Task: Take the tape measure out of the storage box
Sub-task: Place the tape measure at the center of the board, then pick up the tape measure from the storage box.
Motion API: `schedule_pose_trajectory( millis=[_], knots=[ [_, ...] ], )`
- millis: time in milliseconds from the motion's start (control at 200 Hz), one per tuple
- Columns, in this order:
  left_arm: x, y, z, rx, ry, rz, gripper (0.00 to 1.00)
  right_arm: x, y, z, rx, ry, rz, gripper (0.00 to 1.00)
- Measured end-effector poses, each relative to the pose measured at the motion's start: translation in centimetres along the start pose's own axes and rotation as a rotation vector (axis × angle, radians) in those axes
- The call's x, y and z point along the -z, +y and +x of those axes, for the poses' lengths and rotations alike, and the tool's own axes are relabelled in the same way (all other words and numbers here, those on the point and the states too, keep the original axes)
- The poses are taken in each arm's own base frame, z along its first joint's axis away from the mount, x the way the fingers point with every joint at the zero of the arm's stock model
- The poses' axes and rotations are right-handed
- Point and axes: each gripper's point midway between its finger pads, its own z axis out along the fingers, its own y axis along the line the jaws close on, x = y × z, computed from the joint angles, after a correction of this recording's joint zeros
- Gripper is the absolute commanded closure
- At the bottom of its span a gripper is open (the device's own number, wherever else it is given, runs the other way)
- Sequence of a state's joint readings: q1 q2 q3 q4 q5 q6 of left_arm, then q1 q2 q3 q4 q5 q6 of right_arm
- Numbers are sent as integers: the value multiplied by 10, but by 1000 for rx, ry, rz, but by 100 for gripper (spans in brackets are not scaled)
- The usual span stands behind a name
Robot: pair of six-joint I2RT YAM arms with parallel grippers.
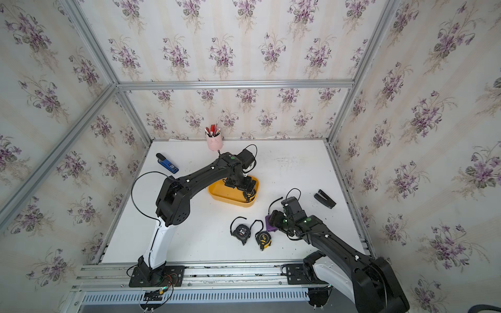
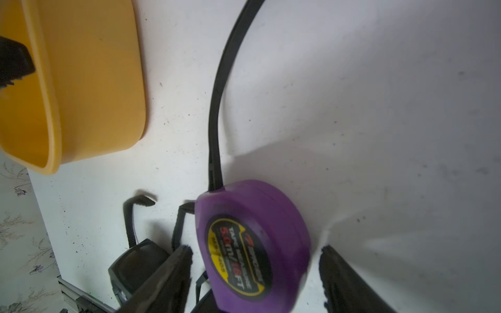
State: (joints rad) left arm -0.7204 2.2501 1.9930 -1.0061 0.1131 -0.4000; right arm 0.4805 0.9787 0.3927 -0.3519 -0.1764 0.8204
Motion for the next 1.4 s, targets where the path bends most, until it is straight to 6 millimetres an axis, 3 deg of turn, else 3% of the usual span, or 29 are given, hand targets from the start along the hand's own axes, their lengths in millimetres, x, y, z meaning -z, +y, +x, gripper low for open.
schedule_pose_trajectory(
  millis=[370,659,1089,1399],
  knots=[
    [-13,-10,9,-36,41,28,3,31,2,-28,-8,-157,42,16],
    [-30,-3,12,-64,73,-16,3,35,2,-34,-7,-182,56,16],
    [-24,27,5,-64,38,-159,3,32,11,-37,19,-181,25,16],
    [-21,17,-1,-66,17,-113,3,31,16,-38,25,-184,-2,16]
  ],
)
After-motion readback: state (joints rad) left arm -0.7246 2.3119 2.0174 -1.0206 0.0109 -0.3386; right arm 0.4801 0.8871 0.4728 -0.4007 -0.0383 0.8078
